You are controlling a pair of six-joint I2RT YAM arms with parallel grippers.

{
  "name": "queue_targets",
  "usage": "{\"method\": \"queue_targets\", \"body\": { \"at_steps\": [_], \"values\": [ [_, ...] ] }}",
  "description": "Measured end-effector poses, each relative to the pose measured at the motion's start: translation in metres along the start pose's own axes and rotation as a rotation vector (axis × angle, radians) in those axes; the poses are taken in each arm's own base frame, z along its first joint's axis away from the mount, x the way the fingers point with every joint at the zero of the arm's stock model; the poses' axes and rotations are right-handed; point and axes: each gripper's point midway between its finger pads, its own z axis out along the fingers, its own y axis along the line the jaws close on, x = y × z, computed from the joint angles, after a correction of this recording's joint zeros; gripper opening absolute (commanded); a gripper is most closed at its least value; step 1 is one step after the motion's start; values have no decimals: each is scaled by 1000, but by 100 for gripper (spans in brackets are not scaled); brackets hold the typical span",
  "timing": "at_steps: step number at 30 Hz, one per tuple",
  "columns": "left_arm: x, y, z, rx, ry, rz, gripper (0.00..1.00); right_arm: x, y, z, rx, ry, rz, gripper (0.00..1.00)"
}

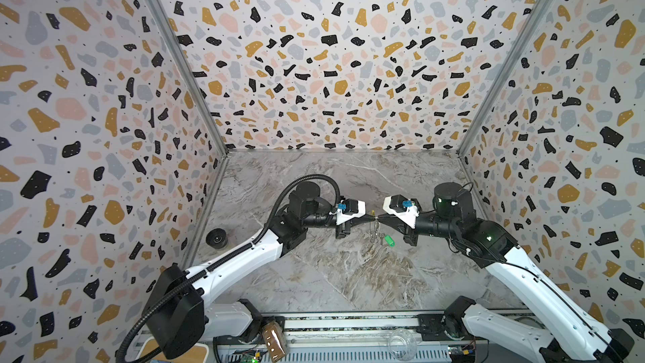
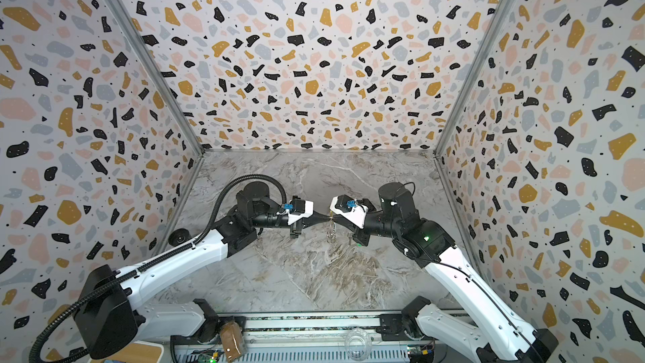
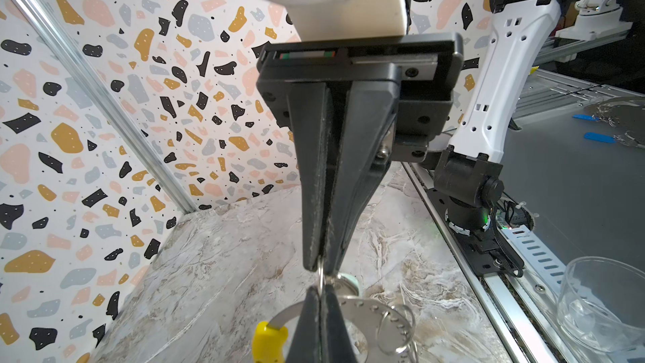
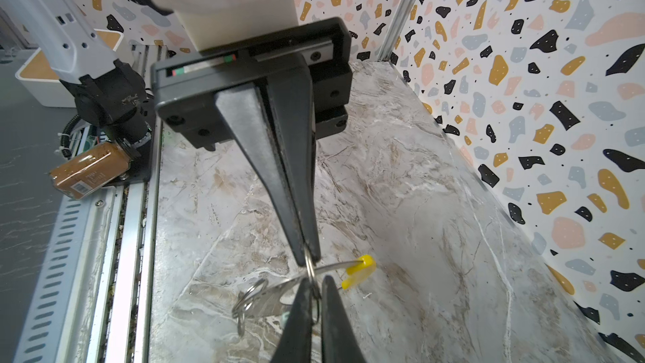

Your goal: Remove the keys from the keyring

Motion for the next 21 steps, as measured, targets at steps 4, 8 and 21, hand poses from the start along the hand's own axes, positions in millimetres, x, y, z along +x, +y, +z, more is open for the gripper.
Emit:
{"method": "queue_targets", "body": {
  "at_steps": [4, 8, 21],
  "values": [
    [0, 1, 0, 0, 2, 0, 0, 0, 1, 0, -7, -1, -1, 2],
    [0, 2, 0, 1, 25, 26, 5, 0, 1, 0, -7, 1, -2, 1],
    [1, 13, -9, -96, 267, 291, 26, 10, -3, 8, -28, 60, 41, 1]
  ]
}}
